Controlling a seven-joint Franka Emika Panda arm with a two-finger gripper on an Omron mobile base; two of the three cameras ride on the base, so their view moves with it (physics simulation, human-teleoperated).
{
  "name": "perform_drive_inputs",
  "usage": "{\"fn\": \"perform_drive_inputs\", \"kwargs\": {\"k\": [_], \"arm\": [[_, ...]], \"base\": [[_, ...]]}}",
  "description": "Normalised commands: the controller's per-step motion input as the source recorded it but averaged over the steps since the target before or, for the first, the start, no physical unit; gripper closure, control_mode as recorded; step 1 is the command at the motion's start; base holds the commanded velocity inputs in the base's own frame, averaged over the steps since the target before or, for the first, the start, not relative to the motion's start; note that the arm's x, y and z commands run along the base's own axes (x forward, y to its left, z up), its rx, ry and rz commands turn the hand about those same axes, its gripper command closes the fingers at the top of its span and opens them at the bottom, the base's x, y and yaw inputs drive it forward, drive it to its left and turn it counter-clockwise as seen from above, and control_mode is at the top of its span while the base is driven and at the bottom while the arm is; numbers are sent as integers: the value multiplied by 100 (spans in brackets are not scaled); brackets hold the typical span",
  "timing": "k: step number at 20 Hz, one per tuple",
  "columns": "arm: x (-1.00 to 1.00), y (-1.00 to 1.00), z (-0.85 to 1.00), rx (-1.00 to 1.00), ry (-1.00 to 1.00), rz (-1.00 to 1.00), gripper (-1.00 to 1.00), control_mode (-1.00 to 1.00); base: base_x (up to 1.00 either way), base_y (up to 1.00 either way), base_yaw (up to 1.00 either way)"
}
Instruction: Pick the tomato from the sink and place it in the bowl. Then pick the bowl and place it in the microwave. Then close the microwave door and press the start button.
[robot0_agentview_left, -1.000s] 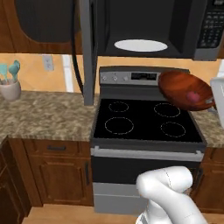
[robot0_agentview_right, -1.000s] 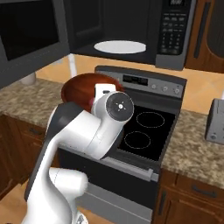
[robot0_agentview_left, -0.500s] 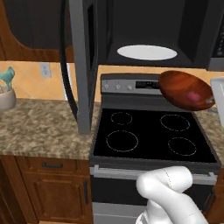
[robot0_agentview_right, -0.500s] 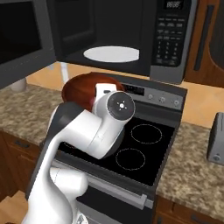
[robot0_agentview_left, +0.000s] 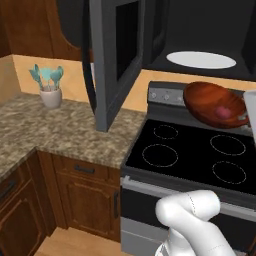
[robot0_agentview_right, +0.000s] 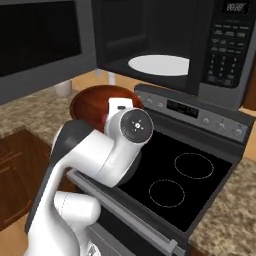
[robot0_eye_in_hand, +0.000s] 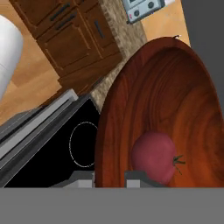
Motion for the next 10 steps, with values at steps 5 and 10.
{"fn": "perform_drive_inputs", "kwargs": {"k": [5, 10], "arm": [[0, 0, 0, 0, 0, 0, 100, 100], [0, 0, 4, 0, -1, 0, 100, -100]], "base": [[4, -14, 39], [1, -11, 17]]}}
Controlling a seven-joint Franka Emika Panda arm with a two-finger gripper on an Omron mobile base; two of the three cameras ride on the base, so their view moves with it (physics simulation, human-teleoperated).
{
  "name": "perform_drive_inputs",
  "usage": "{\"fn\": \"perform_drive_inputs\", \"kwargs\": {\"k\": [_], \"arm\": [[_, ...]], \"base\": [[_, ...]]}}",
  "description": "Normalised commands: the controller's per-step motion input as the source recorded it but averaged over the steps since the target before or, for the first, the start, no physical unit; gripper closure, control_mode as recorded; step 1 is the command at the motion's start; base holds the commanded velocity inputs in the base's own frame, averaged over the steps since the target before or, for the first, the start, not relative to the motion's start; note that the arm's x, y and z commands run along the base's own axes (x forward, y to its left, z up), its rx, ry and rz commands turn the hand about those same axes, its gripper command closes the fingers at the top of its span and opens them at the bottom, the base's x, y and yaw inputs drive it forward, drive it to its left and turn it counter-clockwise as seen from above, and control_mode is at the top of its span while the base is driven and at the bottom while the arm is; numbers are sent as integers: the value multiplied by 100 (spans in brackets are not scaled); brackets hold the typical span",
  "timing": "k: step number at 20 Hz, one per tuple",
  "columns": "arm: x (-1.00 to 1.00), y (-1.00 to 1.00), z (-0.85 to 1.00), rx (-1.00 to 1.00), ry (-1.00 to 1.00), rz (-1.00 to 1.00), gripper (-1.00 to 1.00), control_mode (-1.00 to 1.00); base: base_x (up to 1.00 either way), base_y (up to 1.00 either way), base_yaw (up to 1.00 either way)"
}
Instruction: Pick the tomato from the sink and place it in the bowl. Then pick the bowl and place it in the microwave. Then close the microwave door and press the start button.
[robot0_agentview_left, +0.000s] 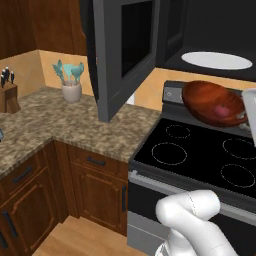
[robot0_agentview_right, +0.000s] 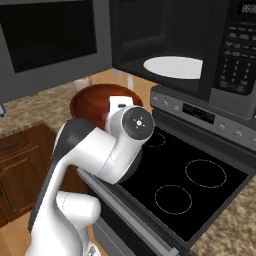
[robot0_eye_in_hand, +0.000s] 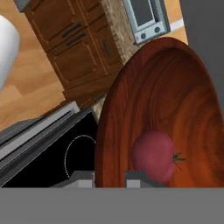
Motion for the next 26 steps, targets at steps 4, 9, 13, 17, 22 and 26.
{"fn": "perform_drive_inputs", "kwargs": {"k": [4, 9, 13, 17, 22, 26], "arm": [[-9, 14, 36, -2, -15, -37, 100, -100], [0, 2, 30, -4, 1, -57, 100, -100], [-6, 0, 51, -1, -10, -28, 100, -100], [13, 0, 57, 0, -1, -20, 100, -100], [39, 0, 60, 0, 0, -17, 100, -100], [48, 0, 43, 0, 1, -10, 100, -100]], "base": [[0, 0, 0], [0, 0, 0], [0, 0, 0], [0, 0, 0], [0, 0, 0], [0, 0, 0]]}}
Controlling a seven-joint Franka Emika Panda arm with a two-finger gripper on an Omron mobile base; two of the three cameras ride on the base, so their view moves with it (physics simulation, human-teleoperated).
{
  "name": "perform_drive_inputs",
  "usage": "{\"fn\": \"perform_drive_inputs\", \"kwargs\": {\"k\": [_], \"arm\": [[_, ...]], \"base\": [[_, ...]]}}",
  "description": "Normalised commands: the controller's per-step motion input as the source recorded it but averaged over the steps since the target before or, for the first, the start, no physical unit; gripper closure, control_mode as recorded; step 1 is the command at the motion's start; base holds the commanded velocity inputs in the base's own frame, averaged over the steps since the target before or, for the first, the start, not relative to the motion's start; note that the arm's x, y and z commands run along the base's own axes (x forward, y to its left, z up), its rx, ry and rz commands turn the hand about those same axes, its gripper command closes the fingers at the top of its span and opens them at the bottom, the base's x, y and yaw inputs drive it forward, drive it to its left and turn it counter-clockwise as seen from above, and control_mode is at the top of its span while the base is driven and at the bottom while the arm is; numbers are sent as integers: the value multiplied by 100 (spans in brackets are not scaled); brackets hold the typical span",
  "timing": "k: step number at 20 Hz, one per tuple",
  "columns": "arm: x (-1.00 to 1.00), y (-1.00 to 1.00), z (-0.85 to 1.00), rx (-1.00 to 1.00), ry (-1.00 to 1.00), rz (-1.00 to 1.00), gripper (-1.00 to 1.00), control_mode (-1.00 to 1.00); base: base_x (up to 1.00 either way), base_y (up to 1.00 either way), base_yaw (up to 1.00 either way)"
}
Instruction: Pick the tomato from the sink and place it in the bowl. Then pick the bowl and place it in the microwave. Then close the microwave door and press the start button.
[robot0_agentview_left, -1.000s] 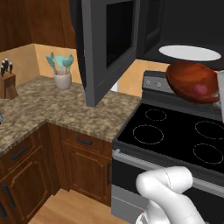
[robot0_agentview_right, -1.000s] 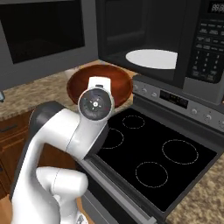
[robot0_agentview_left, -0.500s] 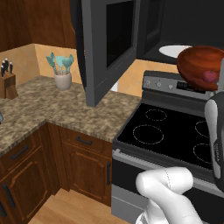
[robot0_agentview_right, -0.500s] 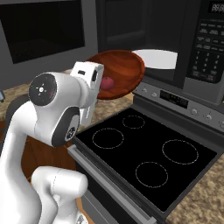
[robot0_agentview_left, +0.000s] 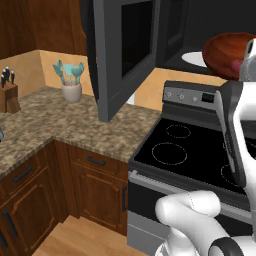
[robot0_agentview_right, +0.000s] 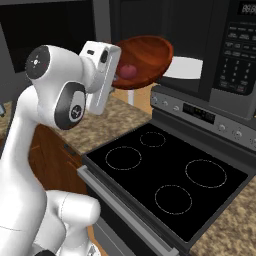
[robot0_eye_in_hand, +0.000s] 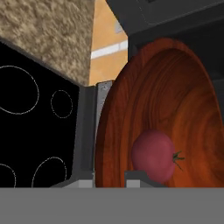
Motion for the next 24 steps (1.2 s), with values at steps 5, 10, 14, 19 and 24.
{"fn": "perform_drive_inputs", "kwargs": {"k": [5, 10, 14, 19, 24], "arm": [[52, -13, 13, 0, 0, -4, 100, -100], [49, -27, 0, 0, 0, 0, 100, -100], [53, -31, 0, 0, 0, 0, 100, -100], [65, -33, 0, 0, 5, 0, 100, -100], [63, -39, -3, 0, 10, 0, 100, -100]], "base": [[0, 0, 0], [0, 0, 0], [0, 0, 0], [0, 0, 0], [0, 0, 0]]}}
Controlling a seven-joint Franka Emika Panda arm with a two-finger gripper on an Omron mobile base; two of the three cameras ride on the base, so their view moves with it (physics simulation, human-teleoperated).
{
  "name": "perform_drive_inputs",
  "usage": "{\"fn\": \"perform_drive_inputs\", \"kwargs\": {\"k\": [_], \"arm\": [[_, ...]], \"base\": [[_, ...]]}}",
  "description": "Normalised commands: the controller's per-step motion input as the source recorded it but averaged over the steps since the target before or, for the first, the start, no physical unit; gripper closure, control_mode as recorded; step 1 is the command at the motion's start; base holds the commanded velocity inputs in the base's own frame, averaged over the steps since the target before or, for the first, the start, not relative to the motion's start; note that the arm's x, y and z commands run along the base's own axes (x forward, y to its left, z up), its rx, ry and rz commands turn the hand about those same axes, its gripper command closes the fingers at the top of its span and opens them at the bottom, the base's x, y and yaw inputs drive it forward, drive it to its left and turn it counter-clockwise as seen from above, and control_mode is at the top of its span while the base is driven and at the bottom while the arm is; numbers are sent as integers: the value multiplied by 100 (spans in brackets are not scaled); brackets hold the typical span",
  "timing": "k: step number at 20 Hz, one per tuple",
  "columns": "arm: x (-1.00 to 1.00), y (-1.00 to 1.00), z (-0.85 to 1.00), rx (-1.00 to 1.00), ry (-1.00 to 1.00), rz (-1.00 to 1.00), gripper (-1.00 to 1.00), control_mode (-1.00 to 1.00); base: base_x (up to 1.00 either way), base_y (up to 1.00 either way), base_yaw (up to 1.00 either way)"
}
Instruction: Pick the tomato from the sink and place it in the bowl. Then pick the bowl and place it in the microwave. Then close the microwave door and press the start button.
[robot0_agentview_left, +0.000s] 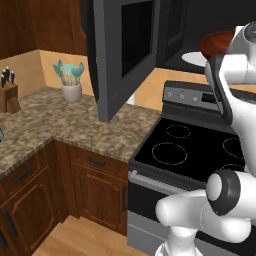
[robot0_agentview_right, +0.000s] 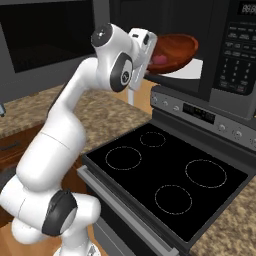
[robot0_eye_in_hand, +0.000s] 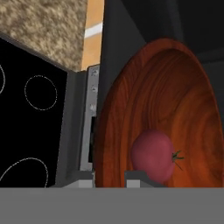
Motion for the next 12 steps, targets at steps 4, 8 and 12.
{"fn": "perform_drive_inputs", "kwargs": {"k": [4, 8, 12], "arm": [[60, -26, -10, 0, 4, 0, 100, -100], [58, -10, -31, 0, 1, 0, 100, -100], [58, -21, -17, 0, 3, 0, 100, -100]], "base": [[0, 0, 0], [0, 0, 0], [0, 0, 0]]}}
